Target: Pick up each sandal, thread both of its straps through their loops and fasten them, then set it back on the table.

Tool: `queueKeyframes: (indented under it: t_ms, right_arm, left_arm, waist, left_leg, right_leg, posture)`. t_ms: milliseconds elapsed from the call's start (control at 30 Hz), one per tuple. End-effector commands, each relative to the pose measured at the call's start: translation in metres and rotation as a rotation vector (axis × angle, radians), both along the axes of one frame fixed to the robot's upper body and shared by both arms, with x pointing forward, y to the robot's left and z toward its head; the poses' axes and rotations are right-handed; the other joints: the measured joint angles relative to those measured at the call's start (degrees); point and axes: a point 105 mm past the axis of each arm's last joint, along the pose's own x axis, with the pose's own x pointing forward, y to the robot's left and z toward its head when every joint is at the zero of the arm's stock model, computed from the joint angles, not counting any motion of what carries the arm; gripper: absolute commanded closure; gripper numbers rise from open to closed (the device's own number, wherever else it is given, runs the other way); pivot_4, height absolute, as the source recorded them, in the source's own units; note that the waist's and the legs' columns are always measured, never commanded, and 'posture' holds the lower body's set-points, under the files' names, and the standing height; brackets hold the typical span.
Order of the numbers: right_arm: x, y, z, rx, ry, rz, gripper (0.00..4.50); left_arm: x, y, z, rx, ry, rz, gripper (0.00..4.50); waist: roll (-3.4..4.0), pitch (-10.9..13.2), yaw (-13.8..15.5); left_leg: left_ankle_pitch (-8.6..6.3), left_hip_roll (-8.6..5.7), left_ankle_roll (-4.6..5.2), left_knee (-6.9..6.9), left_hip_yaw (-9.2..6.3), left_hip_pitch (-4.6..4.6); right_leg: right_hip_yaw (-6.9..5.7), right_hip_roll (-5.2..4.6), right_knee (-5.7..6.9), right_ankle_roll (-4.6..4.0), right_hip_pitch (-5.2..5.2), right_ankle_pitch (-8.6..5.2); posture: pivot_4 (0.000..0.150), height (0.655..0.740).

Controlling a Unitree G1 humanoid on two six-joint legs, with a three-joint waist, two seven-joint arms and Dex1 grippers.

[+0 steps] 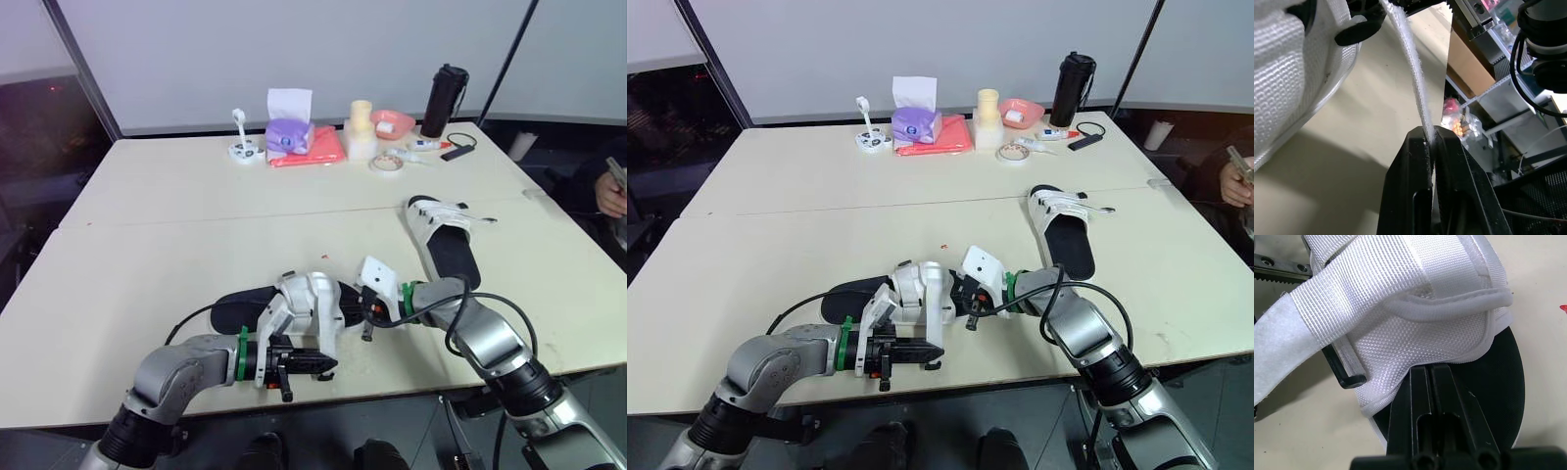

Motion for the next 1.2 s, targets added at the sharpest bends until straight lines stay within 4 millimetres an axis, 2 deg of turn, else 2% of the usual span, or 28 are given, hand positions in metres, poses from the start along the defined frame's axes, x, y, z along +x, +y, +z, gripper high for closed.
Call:
queueKeyframes:
  t_ms: [33,233,333,467,667,833,1033,1200]
  right_arm:
    - [-0.004,-0.006,-0.020,-0.049,0.070,-0.023,4.50]
    - [-0.003,-0.005,-0.020,-0.048,0.068,-0.023,4.50]
    - [-0.002,-0.005,-0.021,-0.049,0.066,-0.022,4.50]
    - [-0.001,-0.004,-0.020,-0.045,0.062,-0.020,4.50]
    - [0.000,-0.003,-0.019,-0.040,0.057,-0.027,4.50]
    - [-0.001,-0.005,-0.020,-0.044,0.056,-0.038,4.50]
    - [-0.003,-0.006,-0.022,-0.049,0.055,-0.045,4.50]
    - [-0.002,-0.006,-0.022,-0.050,0.053,-0.046,4.50]
  left_arm:
    - [0.004,0.006,0.037,-0.109,-0.029,-0.002,4.42]
    - [0.018,0.019,0.085,-0.225,-0.056,0.010,4.42]
    - [0.032,0.022,0.094,-0.228,-0.072,0.051,4.42]
    - [0.055,0.016,0.088,-0.195,-0.074,0.112,4.42]
    - [0.066,0.001,0.072,-0.155,-0.047,0.072,4.42]
    - [0.072,-0.003,0.066,-0.142,-0.004,0.059,4.42]
    - [0.071,-0.006,0.060,-0.116,0.043,0.033,4.42]
    - [0.062,-0.007,0.057,-0.079,0.054,-0.021,4.42]
  waist:
    - [0.00,0.00,-0.04]
    - [0.00,0.00,-0.07]
    - [0.00,0.00,-0.07]
    - [-0.01,0.00,-0.07]
    - [-0.01,0.01,-0.22]
    - [-0.01,0.01,-0.15]
    - [-0.01,0.01,-0.14]
    - [-0.01,0.01,-0.15]
  left_leg:
    - [0.00,0.00,0.00,-0.04,-0.02,0.00]
    - [-0.01,0.02,0.01,-0.07,-0.06,-0.01]
    - [-0.01,-0.02,0.01,-0.07,-0.02,-0.01]
    - [-0.01,-0.05,0.01,-0.07,0.01,-0.01]
    - [-0.01,-0.02,0.01,-0.10,0.05,-0.01]
    - [-0.01,-0.01,0.00,-0.09,0.05,-0.01]
    - [-0.01,-0.01,0.00,-0.11,0.04,-0.01]
    - [-0.01,-0.01,0.00,-0.10,0.04,-0.01]
  right_leg:
    - [0.00,0.00,-0.03,0.00,0.00,0.00]
    - [-0.04,0.04,-0.13,0.03,0.04,0.02]
    - [-0.07,0.10,-0.17,0.08,0.07,0.05]
    - [-0.07,0.12,-0.19,0.20,0.09,0.12]
    - [-0.07,0.19,-0.21,0.19,0.07,0.15]
    - [-0.07,0.20,-0.23,0.18,0.07,0.16]
    - [-0.08,0.20,-0.24,0.20,0.07,0.16]
    - [-0.08,0.20,-0.25,0.20,0.08,0.17]
  posture:
    - [0.150,0.7400]
    - [0.150,0.7400]
    - [0.150,0.7400]
    - [0.150,0.7400]
    - [0.150,0.7400]
    - [0.150,0.7400]
    - [0.150,0.7400]
    - [0.150,0.7400]
